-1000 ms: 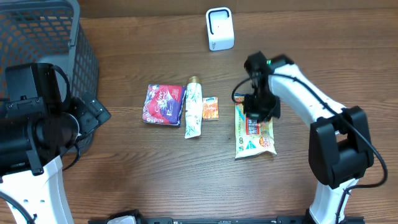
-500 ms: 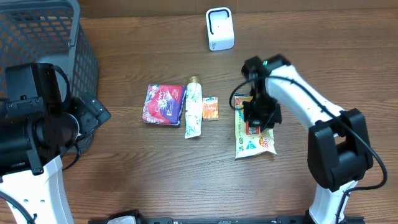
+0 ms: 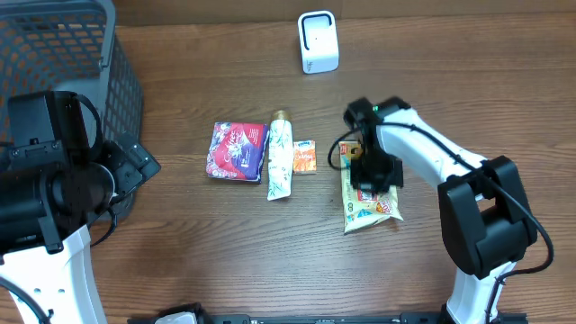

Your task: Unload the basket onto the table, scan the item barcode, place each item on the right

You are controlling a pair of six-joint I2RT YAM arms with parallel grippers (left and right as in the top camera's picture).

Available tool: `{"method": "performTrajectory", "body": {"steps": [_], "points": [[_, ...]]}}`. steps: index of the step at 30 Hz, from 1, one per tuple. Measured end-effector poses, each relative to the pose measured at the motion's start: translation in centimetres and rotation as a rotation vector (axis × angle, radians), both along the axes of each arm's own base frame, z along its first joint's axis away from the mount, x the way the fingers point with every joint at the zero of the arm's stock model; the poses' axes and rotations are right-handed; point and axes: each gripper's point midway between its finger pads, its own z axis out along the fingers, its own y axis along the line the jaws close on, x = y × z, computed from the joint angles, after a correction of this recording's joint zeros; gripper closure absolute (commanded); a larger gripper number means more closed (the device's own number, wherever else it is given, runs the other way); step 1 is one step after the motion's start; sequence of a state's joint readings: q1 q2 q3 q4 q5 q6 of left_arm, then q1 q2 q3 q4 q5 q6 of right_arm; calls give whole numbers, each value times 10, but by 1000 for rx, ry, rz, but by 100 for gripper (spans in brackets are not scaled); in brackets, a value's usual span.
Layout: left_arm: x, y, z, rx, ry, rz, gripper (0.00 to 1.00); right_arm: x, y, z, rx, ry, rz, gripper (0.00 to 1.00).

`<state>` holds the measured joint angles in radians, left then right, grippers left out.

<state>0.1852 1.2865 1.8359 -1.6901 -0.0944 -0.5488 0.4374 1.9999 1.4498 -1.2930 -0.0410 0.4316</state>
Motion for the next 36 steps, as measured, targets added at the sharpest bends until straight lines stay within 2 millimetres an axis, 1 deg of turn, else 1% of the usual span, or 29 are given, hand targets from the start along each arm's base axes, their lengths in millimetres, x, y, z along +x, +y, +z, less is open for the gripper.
{"method": "performTrajectory", "body": {"steps": [3,6,10,13,19,21,23,25,27,28,31,34,35,36], "points": [[0,0,0,0,0,0,0,41,8,27,11,-141,-4,86],[0,0,0,0,0,0,0,74,11,41,32,-260,-18,87],[0,0,0,0,1,0,0,78,2,38,15,-267,-37,87],[0,0,0,0,0,0,0,82,-3,30,11,-281,-51,87],[0,0,0,0,1,0,0,75,-7,-9,7,-291,-80,86],[0,0,0,0,1,0,0,76,-7,-18,11,-307,-91,86],[0,0,0,0,1,0,0,81,-5,-19,24,-337,-105,86],[0,0,0,0,1,0,0,90,-2,-20,43,-382,-116,85],[0,0,0,0,1,0,0,104,4,-19,69,-442,-121,82],[0,0,0,0,1,0,0,115,8,-17,92,-488,-118,80],[0,0,0,0,1,0,0,133,16,-16,125,-560,-97,76],[0,0,0,0,1,0,0,138,17,-14,118,-568,-61,74],[0,0,0,0,1,0,0,137,15,-12,103,-553,-48,72],[0,0,0,0,2,0,0,137,13,-10,88,-537,-44,67]]}}
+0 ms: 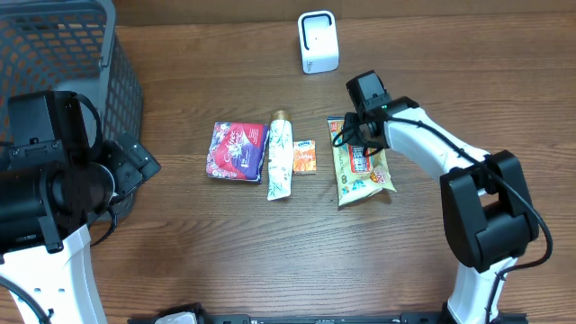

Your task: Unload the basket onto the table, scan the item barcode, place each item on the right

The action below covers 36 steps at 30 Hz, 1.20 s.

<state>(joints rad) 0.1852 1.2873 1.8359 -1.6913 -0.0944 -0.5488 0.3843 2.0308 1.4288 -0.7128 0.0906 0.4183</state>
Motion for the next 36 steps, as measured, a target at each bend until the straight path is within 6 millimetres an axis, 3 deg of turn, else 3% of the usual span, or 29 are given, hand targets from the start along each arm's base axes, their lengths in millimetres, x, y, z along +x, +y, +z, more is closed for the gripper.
{"method": "performTrajectory", "body": {"steps": [3,7,10,15,21,26,31,34,36], "points": [[0,0,0,0,0,0,0,3,-8,24,-45,50,9,64],[0,0,0,0,0,0,0,8,-17,80,-61,71,1,65],[0,0,0,0,0,0,0,-6,-23,102,-68,121,4,69],[0,0,0,0,-1,0,0,-36,-13,87,-3,255,37,75],[0,0,0,0,0,0,0,-66,6,29,38,343,65,74],[0,0,0,0,0,0,0,-99,1,-9,15,432,33,76],[0,0,0,0,0,0,0,-114,-21,-8,-94,483,-20,65],[0,0,0,0,0,0,0,-126,-39,10,-191,543,-37,55],[0,0,0,0,0,0,0,-120,-40,27,-206,535,-30,50]]}}
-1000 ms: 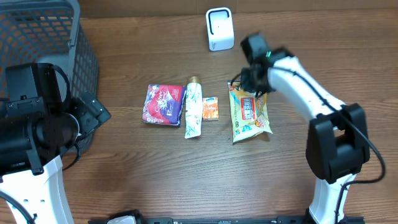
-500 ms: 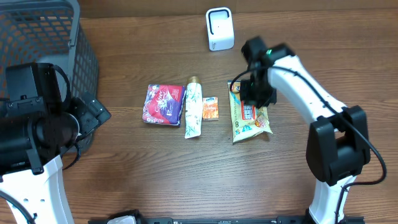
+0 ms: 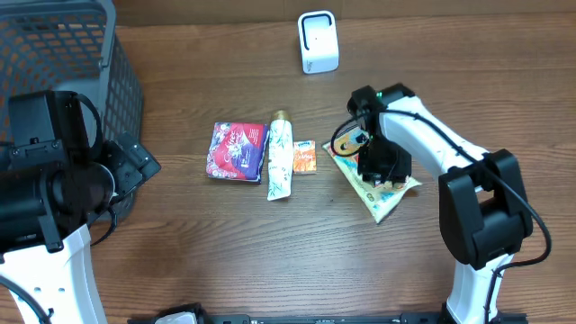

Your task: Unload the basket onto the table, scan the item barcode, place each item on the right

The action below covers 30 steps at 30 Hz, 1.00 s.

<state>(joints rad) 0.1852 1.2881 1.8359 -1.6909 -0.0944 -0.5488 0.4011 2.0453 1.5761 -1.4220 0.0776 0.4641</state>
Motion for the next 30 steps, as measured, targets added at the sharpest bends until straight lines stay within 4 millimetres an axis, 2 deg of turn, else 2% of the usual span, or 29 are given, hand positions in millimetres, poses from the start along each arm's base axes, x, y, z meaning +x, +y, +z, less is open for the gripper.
{"method": "performTrajectory", "body": {"steps": [1,3,5,7,12,16,20,26,30], "points": [[0,0,0,0,0,0,0,6,1,9,4,-16,11,40],[0,0,0,0,0,0,0,18,6,21,26,-53,37,29],[0,0,0,0,0,0,0,24,11,23,51,-72,71,13],[0,0,0,0,0,0,0,28,16,22,73,-85,102,4],[0,0,0,0,0,0,0,38,30,14,109,-135,190,0],[0,0,0,0,0,0,0,45,28,7,113,-163,199,0],[0,0,0,0,0,0,0,58,6,6,149,-170,152,0],[0,0,0,0,0,0,0,71,-35,5,346,-160,65,0],[0,0,0,0,0,0,0,70,-37,-7,474,-164,29,0]]}}
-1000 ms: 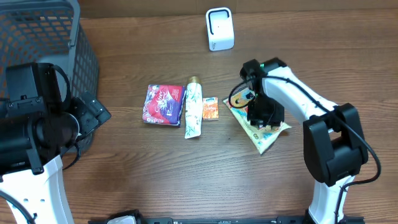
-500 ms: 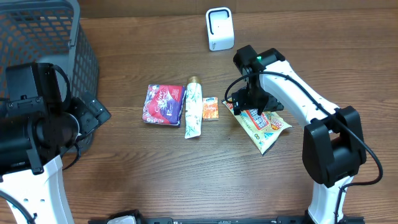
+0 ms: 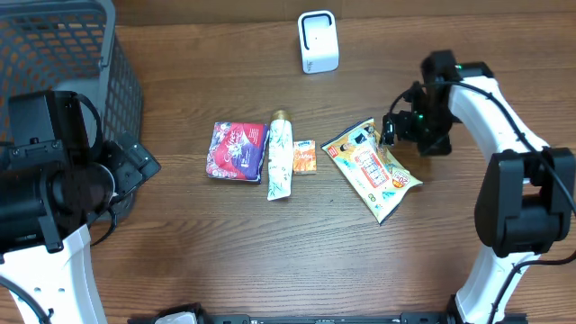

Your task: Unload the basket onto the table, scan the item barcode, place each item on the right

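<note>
A yellow snack bag (image 3: 371, 173) with red print lies diagonally on the wooden table, right of centre. The white barcode scanner (image 3: 318, 41) stands at the back centre. My right gripper (image 3: 390, 133) is at the bag's upper right edge, with its arm reaching in from the right. From overhead the fingers are too dark to show how they stand or whether they touch the bag. My left gripper (image 3: 137, 165) rests at the far left beside the basket, away from every item.
A purple and red packet (image 3: 236, 151), a white tube (image 3: 280, 155) and a small orange sachet (image 3: 304, 157) lie in a row left of the bag. A grey mesh basket (image 3: 63, 54) fills the back left corner.
My right gripper was over the middle of the snack bag and now sits to the right, at the bag's upper right edge. The bag keeps its diagonal lie. The left arm is still.
My right gripper was first on the snack bag, which lay lengthwise right of the sachet. Then bag and gripper were a little further back. After that the bag lay turned diagonally under the gripper. Now the gripper is at the bag's right edge.
</note>
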You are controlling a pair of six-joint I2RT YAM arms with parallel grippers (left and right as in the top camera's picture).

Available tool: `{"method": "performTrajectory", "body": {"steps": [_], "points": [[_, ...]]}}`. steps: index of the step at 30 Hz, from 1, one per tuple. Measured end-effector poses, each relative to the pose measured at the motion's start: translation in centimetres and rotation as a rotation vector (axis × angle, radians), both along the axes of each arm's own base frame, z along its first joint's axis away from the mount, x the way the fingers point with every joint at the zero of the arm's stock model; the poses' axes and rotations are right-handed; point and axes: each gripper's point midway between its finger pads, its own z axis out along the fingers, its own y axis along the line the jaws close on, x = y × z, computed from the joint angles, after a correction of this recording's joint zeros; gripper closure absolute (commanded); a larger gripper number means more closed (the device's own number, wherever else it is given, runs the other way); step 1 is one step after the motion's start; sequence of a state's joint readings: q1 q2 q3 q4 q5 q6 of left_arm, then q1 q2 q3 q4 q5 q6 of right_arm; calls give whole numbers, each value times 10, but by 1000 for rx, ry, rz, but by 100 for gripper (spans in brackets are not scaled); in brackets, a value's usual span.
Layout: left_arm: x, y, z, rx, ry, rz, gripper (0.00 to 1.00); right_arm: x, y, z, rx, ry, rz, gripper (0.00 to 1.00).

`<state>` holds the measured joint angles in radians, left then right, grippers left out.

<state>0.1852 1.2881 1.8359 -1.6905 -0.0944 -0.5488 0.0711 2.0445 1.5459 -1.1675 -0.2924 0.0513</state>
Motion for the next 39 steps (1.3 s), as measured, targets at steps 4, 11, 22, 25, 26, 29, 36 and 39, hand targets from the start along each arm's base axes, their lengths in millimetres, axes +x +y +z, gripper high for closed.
{"method": "performTrajectory", "body": {"steps": [4,11,22,25,26,29,36,39], "points": [[0,0,0,0,0,0,0,-8,19,-18,100,-10,44,7],[0,0,0,0,1,0,0,-19,22,-36,55,3,12,58],[0,0,0,0,0,0,0,-30,24,-23,58,102,-92,96],[0,0,0,0,0,0,0,-12,37,-7,134,58,-95,96],[0,0,0,0,0,0,0,-3,41,1,158,34,-97,96],[0,0,0,0,0,0,0,20,46,27,184,-35,-102,82],[0,0,0,0,0,0,0,17,31,56,84,-3,-120,61],[0,0,0,0,0,0,0,11,25,53,41,18,-113,61]]}}
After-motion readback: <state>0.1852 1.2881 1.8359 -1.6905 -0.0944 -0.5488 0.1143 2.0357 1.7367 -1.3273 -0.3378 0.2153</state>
